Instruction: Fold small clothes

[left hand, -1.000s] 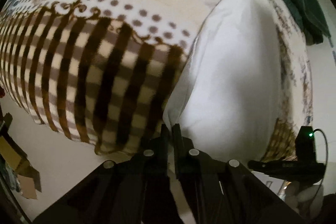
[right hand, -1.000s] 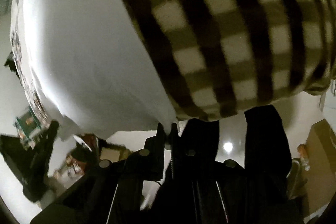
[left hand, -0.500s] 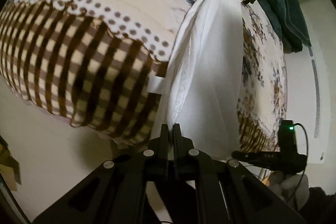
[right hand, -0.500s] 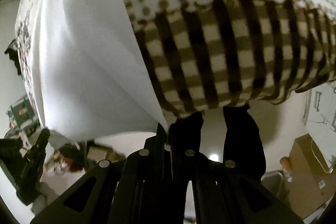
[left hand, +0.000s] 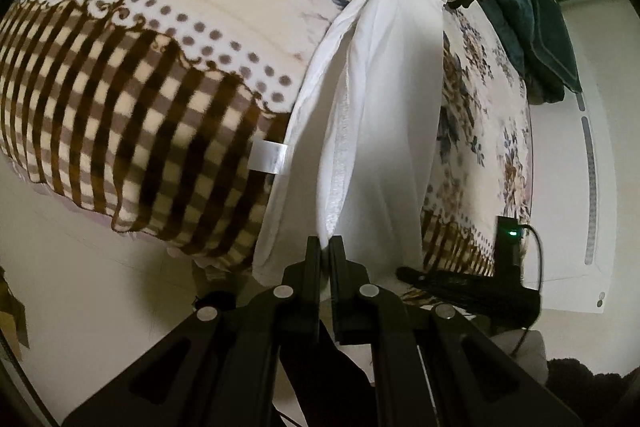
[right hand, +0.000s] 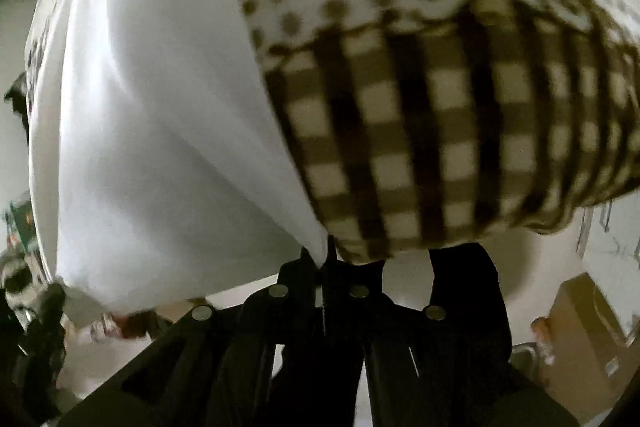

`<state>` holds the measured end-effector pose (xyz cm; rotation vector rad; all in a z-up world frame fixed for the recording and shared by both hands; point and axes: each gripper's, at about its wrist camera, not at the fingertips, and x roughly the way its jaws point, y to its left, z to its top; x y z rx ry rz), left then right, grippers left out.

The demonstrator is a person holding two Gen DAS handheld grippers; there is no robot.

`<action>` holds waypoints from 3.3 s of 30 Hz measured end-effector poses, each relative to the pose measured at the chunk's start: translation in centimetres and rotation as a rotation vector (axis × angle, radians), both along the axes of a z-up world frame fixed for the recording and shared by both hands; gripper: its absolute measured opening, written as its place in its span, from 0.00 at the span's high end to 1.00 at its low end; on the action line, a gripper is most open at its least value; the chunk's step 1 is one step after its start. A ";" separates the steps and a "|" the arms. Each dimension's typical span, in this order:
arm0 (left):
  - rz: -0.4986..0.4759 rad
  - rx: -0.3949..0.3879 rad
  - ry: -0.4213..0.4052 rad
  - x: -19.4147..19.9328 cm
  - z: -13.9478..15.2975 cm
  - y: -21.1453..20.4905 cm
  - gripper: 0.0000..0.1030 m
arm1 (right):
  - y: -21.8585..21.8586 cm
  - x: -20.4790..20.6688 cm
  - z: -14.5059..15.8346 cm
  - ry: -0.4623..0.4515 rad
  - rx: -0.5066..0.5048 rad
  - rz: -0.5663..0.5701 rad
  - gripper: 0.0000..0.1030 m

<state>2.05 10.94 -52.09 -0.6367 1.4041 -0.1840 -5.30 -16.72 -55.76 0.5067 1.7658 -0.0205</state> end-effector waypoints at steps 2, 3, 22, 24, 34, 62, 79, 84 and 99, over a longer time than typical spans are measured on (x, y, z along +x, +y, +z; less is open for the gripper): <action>-0.004 -0.005 0.008 -0.3 -0.4 -0.3 0.98 | -0.5 -0.1 1.5 -0.032 -0.017 -0.023 0.99; -0.007 -0.008 0.015 -0.4 -0.7 -0.4 0.98 | -0.8 -0.1 2.1 -0.040 -0.027 -0.034 0.99; -0.031 -0.113 0.121 -2.5 -7.9 0.3 0.48 | -5.0 4.2 0.6 0.017 0.126 -0.079 0.47; 0.014 -0.172 0.095 -1.7 -8.5 0.7 0.47 | -5.4 4.5 0.4 0.010 0.153 -0.102 0.47; -0.043 -0.153 0.089 1.3 -10.4 -3.0 0.47 | -8.8 8.9 -0.3 -0.110 0.267 -0.259 0.47; -0.013 -0.183 0.115 0.8 -11.9 -3.1 0.93 | -9.0 8.3 -5.9 0.142 0.301 -0.034 0.55; -0.132 -0.074 0.151 -0.2 -9.5 0.3 0.93 | -4.1 4.4 -7.3 0.217 0.298 -0.022 0.73; -0.087 -0.043 0.096 1.0 -4.4 2.4 0.53 | -6.6 8.1 -1.7 0.123 0.307 -0.016 0.46; -0.011 0.039 -0.246 35.9 -2.6 -3.8 0.37 | -8.0 41.3 3.2 -0.295 0.252 -0.063 0.46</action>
